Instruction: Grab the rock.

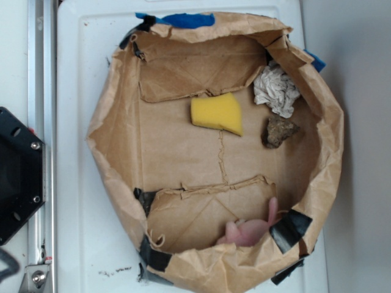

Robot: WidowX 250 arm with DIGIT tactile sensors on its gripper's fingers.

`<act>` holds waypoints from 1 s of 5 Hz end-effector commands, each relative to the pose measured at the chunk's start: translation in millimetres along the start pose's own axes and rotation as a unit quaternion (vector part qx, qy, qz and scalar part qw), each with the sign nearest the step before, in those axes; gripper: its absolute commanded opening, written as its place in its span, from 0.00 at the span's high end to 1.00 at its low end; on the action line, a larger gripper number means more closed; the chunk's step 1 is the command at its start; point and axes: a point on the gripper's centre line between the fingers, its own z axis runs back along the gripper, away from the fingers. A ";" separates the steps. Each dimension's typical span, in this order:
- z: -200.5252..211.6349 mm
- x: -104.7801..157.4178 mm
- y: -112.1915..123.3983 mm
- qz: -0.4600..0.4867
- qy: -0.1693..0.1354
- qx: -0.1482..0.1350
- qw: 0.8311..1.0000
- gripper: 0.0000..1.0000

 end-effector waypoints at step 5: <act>-68.4 195.3 42.5 -0.009 -0.056 0.008 0.998 0.00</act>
